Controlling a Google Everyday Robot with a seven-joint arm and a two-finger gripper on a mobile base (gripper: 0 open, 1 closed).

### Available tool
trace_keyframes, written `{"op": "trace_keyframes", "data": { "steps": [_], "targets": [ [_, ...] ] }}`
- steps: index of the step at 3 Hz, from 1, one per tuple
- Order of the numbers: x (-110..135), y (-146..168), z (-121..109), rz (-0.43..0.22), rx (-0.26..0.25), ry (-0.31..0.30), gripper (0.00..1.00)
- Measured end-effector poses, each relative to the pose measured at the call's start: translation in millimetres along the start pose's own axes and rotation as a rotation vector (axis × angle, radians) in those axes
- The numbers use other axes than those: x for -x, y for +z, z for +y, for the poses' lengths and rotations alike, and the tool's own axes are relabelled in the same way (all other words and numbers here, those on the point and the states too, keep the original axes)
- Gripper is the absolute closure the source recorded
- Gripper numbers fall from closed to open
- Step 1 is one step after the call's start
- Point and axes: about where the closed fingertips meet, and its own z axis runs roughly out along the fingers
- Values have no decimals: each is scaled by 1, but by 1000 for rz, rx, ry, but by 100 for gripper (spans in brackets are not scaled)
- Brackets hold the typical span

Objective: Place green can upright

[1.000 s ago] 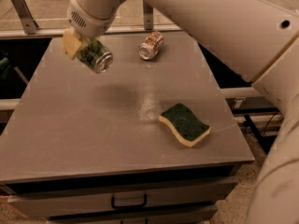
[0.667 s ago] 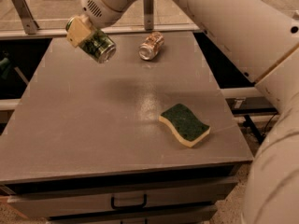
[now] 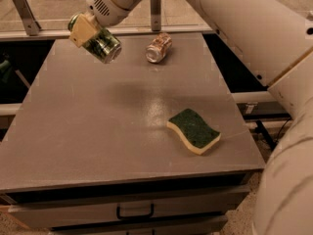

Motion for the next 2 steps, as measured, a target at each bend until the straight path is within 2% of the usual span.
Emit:
{"op": "trace_keyframes", "data": {
  "steps": [1, 2],
  "targets": [
    [1, 2, -7, -77, -8, -32, 100],
    [-11, 12, -16, -231, -13, -91, 100]
  ]
}}
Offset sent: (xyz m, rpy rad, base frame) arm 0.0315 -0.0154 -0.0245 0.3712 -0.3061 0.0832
